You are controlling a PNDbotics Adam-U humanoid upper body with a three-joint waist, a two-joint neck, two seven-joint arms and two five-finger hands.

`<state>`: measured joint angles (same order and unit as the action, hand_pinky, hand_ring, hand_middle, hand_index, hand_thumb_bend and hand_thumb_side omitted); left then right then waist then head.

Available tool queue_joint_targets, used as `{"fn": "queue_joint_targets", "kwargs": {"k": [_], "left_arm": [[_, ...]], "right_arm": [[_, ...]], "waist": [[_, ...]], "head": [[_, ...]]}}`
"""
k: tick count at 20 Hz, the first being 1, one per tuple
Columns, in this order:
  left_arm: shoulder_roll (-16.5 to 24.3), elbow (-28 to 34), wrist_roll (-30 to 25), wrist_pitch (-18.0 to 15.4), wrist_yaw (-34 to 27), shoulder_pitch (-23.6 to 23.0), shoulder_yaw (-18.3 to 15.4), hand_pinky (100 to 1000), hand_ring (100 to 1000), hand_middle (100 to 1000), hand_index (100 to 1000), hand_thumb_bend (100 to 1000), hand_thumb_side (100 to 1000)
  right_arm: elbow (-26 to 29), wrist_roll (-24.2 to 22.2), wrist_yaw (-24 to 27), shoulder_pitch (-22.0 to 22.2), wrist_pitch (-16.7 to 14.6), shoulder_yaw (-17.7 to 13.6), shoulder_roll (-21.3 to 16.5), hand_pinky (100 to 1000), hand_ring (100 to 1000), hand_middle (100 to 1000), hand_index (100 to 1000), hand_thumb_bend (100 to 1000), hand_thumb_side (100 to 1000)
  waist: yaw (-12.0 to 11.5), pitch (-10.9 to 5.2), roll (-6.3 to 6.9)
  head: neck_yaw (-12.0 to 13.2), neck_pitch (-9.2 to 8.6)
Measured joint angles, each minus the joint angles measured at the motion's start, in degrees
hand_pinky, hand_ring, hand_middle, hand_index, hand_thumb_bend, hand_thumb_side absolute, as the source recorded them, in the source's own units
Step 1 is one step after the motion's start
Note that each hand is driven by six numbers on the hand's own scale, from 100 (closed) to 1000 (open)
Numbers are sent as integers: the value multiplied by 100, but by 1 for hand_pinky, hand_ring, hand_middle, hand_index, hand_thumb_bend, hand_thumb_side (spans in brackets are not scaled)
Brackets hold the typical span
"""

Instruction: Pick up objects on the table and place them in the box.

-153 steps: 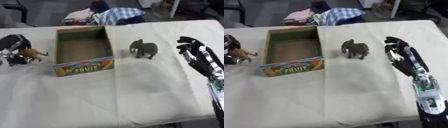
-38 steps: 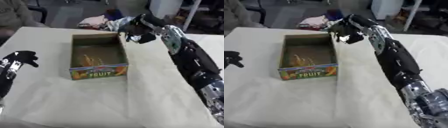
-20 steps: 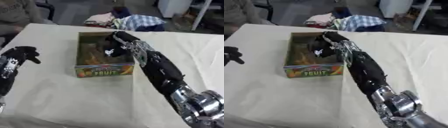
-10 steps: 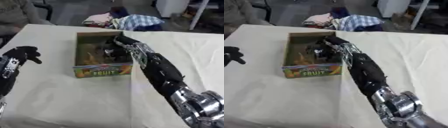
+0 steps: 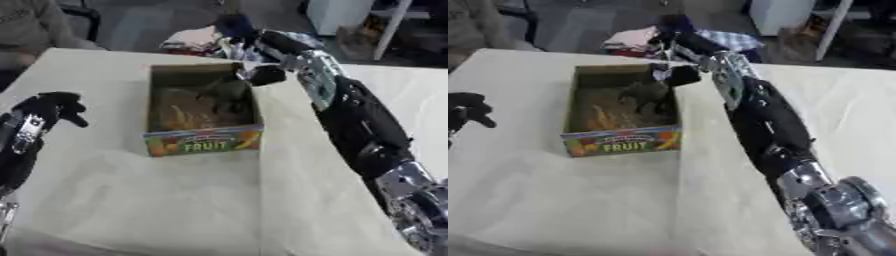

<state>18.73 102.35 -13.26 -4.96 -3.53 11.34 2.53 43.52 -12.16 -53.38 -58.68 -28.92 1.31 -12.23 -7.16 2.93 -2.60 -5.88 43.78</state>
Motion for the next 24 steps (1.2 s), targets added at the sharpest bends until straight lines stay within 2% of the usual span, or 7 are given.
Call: {"fn": "queue_joint_targets", "kwargs": {"k": [2,3,5,10,13,18,24], "left_arm": [[0,-5,17,4,4,-16,-1,887,563,597,747,214,844],[0,-7,19,3,4,-16,-1,887,564,597,747,214,844],[0,-15,19,3,4,-16,0,887,564,598,748,215,843],[0,-34,30,-4,12,-24,-8,889,564,597,746,211,853],[0,-87,81,5,49,-37,-56,889,568,600,745,210,857],[0,-183,233,15,82,-97,-146,891,570,602,744,211,863],[0,-291,437,39,99,-176,-240,889,561,595,742,208,877]], "right_arm": [[17,5,177,32,-1,38,-36,730,796,827,926,100,576],[9,3,216,46,7,55,-31,730,796,830,926,100,656],[-75,-6,221,78,21,85,9,729,796,829,926,100,677],[-192,31,155,161,-43,124,152,720,780,814,920,100,642],[-25,107,388,281,-163,162,110,715,772,808,915,100,608],[810,191,1608,798,-203,265,-371,696,737,777,902,100,619],[2414,200,3378,1991,237,239,-1031,680,710,746,880,100,696]], "waist": [[6,-8,0],[5,-8,5],[-9,-8,19],[-32,0,50],[-24,29,26],[60,51,-12],[215,126,-25]], "head": [[8,-2],[12,-2],[15,-2],[22,-2],[36,-3],[108,-27],[200,-50]]}}
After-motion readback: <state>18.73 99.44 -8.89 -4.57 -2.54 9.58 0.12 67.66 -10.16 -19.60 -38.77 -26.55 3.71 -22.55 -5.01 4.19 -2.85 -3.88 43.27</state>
